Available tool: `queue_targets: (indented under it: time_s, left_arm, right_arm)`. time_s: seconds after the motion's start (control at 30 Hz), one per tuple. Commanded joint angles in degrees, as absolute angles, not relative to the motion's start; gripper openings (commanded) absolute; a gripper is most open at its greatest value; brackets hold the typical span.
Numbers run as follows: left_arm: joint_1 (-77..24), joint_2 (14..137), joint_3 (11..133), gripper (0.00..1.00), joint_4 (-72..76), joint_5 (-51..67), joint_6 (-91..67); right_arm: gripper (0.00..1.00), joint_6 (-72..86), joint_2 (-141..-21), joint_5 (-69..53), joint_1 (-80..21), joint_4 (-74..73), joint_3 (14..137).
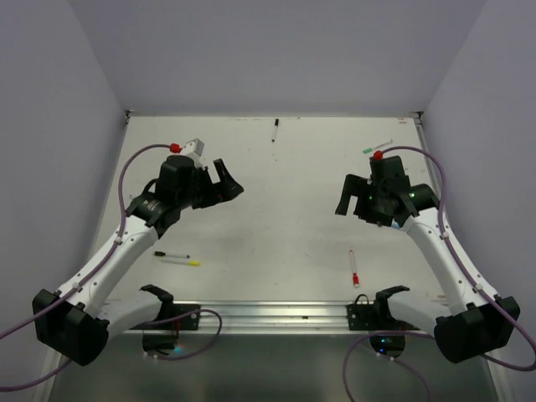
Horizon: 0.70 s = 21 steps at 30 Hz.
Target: Open the pen caps
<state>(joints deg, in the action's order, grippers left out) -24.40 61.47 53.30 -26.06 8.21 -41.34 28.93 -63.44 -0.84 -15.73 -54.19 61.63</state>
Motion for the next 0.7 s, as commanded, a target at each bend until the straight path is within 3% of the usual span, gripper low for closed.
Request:
queue_targets:
  time_s: [0.0,0.43,0.57,0.67]
  left_arm:
    - [-25.66,62.40,58.18,1.00,-28.65,0.27,-38.06]
    - [-28.65,86.54,83.30,0.98,-27.95,-7.38,-32.70]
    - [-29.26,95.08,93.94,0.91,-28.84,-8.96,-30.51]
    - [-29.88,101.58,99.83,0.86,-26.12,-9.49,-26.90]
  right_arm:
    - [0.99,29.18,-63.89,0.27,-15.64,-55.90,63.46]
    - [0.98,29.88,-61.26,-1.32,-15.73,-53.18,60.12]
    - [0.92,29.71,-61.61,-2.37,-15.73,-53.17,60.38]
    - [0.93,29.97,-61.79,-2.55,-15.73,-53.35,60.91]
